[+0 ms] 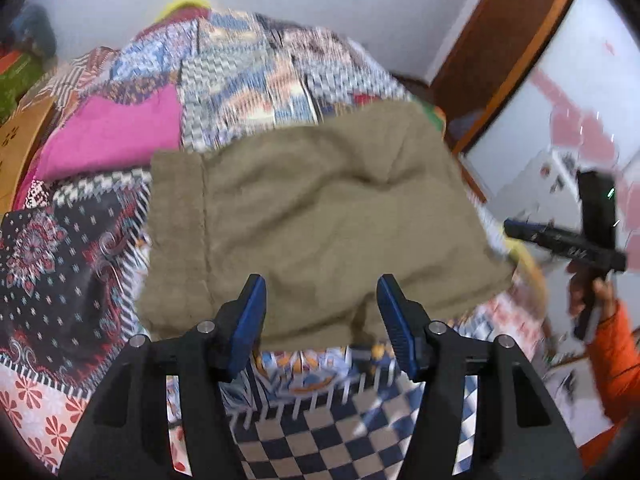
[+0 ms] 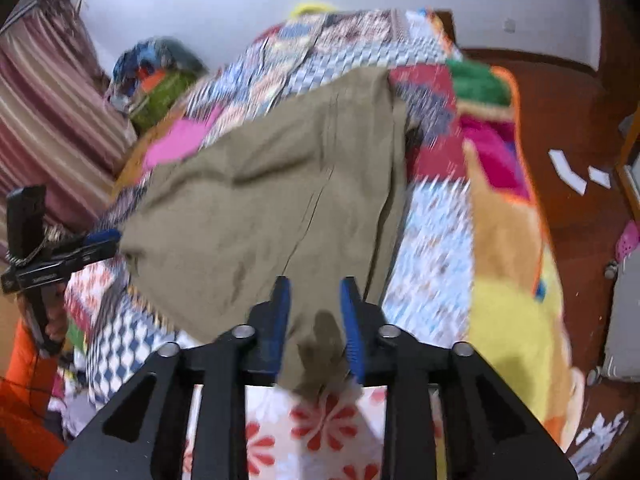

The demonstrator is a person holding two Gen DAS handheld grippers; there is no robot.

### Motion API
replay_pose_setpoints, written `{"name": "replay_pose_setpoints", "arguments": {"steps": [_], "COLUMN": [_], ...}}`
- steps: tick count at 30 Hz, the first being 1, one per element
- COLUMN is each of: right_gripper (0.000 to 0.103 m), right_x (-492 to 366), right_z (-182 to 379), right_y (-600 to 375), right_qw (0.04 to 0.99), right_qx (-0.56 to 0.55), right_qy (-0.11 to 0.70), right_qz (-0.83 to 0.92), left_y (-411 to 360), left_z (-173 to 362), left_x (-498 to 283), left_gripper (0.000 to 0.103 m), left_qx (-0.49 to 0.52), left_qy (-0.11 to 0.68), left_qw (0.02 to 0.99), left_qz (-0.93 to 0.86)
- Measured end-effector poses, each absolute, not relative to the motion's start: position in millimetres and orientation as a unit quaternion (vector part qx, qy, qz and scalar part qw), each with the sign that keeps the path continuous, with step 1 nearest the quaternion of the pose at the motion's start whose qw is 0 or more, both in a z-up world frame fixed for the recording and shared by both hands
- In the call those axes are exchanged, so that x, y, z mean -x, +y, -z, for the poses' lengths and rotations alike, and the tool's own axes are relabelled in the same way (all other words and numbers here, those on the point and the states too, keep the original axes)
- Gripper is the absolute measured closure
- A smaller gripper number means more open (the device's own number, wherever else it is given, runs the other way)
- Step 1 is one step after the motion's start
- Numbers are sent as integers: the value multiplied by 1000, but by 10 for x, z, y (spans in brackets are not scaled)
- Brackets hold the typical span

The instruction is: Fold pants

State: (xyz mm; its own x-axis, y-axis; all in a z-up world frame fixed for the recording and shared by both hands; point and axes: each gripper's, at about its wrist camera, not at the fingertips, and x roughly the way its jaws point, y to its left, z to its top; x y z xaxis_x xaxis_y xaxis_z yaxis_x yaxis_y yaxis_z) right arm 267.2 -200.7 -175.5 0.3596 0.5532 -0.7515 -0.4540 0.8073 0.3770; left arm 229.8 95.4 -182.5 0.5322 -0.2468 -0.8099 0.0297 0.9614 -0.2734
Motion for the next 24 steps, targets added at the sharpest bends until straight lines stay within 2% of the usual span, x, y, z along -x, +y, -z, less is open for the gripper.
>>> {"name": "replay_pose_setpoints", "arguments": {"steps": [4,13,20,24], "right_gripper": [74,72,74,71], "right_x": [-2963,-3117,-2997,-3045], "right_z": [1849,2171,2009,2117], "right_y": [-1929,-1880,-1886,-1783], "right_qw": [826,799,797,775], "right_qx": [-63,-88,-102,-100], "right_qy": [476,514,480,502], "right_qz": [-296,-298,-353,-369], "left_y": [968,841,824,802], "left_z": [1755,2115,2266,2302], "left_x": [-2493,-2688,-2681,-2677], "left_gripper": [45,45,45,45], "left_qx": [95,72,73,70], "left_qy": [468,503,510,512], "left_qw": [877,859,855,854], "left_qz": [55,61,56,53]}}
